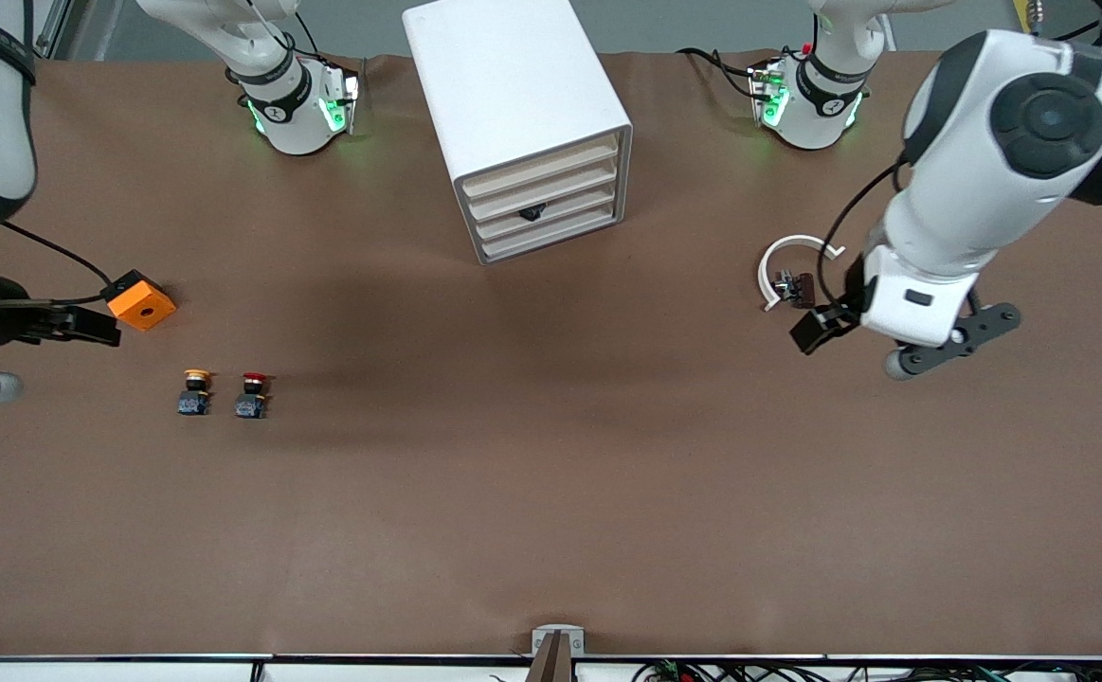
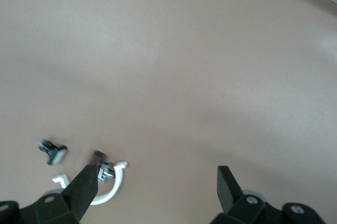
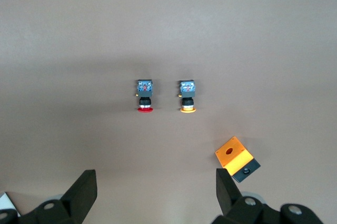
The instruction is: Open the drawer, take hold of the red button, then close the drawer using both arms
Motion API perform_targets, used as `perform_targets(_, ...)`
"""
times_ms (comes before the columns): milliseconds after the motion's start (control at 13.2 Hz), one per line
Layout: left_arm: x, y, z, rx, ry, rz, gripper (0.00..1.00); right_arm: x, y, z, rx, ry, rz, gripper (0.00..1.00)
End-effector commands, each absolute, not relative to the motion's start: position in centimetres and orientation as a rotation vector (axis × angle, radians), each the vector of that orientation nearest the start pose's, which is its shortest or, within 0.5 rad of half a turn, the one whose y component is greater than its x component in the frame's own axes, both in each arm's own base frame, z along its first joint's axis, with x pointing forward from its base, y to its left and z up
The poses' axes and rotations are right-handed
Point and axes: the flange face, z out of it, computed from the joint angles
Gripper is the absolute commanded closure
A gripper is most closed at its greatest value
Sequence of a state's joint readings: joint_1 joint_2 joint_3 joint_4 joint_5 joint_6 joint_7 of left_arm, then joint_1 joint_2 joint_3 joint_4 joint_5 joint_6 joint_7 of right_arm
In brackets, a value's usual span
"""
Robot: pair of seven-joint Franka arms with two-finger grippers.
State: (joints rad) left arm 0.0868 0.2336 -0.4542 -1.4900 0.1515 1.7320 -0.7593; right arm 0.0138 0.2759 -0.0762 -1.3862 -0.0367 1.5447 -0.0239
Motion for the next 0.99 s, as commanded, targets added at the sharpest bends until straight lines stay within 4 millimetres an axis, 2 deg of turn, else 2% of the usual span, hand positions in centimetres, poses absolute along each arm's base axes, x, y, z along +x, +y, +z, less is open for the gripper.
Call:
perform_targets(0, 59.2, -14.6, 58.0, -3.041, -0.451, -0.106, 0.0, 63.0, -4.7, 56.3, -3.204, 0.067, 0.172, 0.0)
perform_targets(152, 58.2, -11.8, 59.8, -3.058, -0.361, -0.106, 0.0, 62.3, -5.8, 56.4, -3.191, 0.084, 0.234, 0.0)
perform_targets(227, 57.5, -9.5, 60.7, -3.077, -0.334, -0.081, 0.0, 62.1, -6.2, 56.9, -3.189, 0.098, 0.241, 0.0)
perform_targets(379, 55.4, -6.6, 62.0, -3.099, -0.236, -0.066, 0.0, 61.7, -6.7, 56.9, -3.189, 0.115, 0.284, 0.0)
perform_targets(455, 54.3, -5.6, 62.6, -3.103, -0.213, -0.07, 0.0, 61.2, -7.8, 58.0, -3.164, 0.146, 0.256, 0.0)
perform_targets(531, 53.1, -5.1, 62.9, -3.109, -0.205, -0.06, 0.0, 60.6, -8.3, 59.3, -3.143, 0.162, 0.22, 0.0)
perform_targets(606, 51.9, -4.6, 63.2, -3.129, -0.206, -0.055, 0.0, 60.3, -7.9, 60.1, -3.127, 0.152, 0.195, 0.0)
perform_targets(758, 50.7, -3.6, 63.3, -3.153, -0.162, -0.048, 0.0, 59.4, -7.4, 62.2, -3.13, 0.13, 0.139, 0.0)
perform_targets(910, 50.1, -3.7, 63.6, -3.151, -0.149, -0.019, 0.0, 57.9, -7.9, 64.8, -3.128, -0.131, 0.078, 0.0)
